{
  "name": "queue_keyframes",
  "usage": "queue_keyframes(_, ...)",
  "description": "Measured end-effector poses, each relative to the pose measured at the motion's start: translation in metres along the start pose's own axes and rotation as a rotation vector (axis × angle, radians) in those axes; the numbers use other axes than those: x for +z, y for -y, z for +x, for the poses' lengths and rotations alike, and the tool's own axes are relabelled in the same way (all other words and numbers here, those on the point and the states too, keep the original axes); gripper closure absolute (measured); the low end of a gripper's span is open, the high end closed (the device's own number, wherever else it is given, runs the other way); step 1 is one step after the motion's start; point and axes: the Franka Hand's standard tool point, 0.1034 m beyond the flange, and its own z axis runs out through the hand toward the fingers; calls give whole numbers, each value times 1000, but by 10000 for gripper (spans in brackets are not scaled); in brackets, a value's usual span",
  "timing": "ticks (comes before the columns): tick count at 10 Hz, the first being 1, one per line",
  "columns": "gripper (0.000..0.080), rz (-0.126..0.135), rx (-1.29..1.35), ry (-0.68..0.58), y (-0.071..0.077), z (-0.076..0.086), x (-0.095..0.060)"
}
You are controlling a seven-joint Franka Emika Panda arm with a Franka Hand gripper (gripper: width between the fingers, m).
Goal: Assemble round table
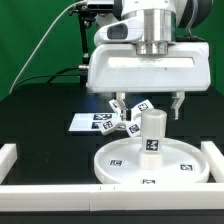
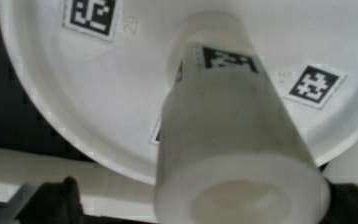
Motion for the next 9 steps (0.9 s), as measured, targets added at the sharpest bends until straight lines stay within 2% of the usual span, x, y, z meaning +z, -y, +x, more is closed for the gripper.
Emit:
queue_keyframes(2, 151, 29, 22, 124, 9, 3, 2)
queue_keyframes(4, 151, 36, 26, 184, 15, 4, 7)
queue_keyframes(6, 151, 29, 24, 163, 13, 3, 9)
queue_keyframes(7, 275, 30, 25, 163, 13, 3, 9)
queue_keyframes(8, 275, 29, 26, 162, 12, 3, 9)
queue_keyframes(9, 404, 26, 31, 162, 9, 3, 9)
